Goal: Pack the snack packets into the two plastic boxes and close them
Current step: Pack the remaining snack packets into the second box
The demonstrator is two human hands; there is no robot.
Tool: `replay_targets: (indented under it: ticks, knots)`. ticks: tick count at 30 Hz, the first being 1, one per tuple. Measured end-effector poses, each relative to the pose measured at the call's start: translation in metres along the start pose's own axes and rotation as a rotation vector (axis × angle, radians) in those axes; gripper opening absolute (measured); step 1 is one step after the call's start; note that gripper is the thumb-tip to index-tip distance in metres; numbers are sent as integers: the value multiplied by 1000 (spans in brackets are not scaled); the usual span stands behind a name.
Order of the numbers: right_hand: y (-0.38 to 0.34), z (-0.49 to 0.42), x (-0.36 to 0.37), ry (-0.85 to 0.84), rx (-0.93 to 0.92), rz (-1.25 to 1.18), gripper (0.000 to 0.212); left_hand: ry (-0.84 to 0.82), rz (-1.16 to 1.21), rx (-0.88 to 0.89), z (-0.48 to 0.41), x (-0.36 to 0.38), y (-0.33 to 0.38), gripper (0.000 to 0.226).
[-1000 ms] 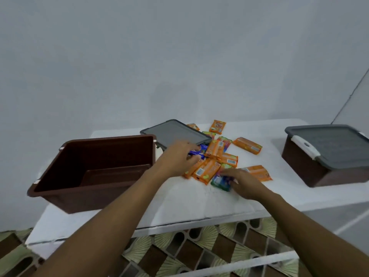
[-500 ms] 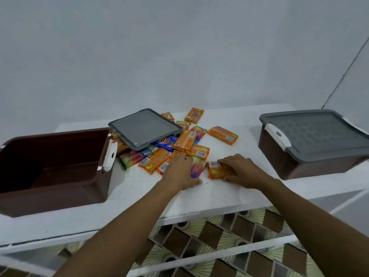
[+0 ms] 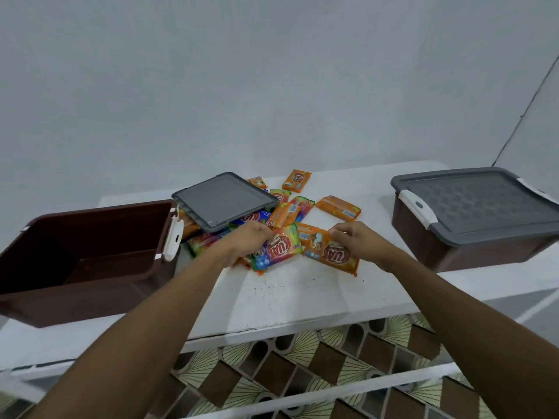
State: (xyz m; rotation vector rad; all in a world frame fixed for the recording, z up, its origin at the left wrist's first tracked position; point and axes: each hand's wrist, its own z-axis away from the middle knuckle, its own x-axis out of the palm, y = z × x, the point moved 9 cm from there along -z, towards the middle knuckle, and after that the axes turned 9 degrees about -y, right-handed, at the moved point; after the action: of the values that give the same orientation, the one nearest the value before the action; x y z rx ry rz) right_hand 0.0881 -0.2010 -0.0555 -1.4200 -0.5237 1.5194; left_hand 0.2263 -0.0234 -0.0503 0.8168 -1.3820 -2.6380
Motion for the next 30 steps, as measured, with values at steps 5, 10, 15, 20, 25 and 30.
replay_targets:
  ticks: [5, 10, 15, 20, 25, 30]
  knots:
    - [-69, -7, 19, -48, -89, -95, 24, 63, 46, 97, 42, -60, 1, 28]
    - [-162, -32, 70, -181, -162, -122, 23, 188, 62, 173, 107, -158, -24, 19]
    - [-258, -72, 127, -227, -230, -12, 24, 234, -40, 112, 153, -258, -79, 19]
    - [-320, -124, 196, -280, -236, 198, 25, 193, -258, 40, 149, -313, -134, 16]
    - [-314, -172, 276, -374, -180, 767, 23, -44, -572, -34, 99, -301, -185, 22]
    - [-269, -192, 316, -448, 0, 921, 20, -92, -778, -45, 78, -291, -213, 24]
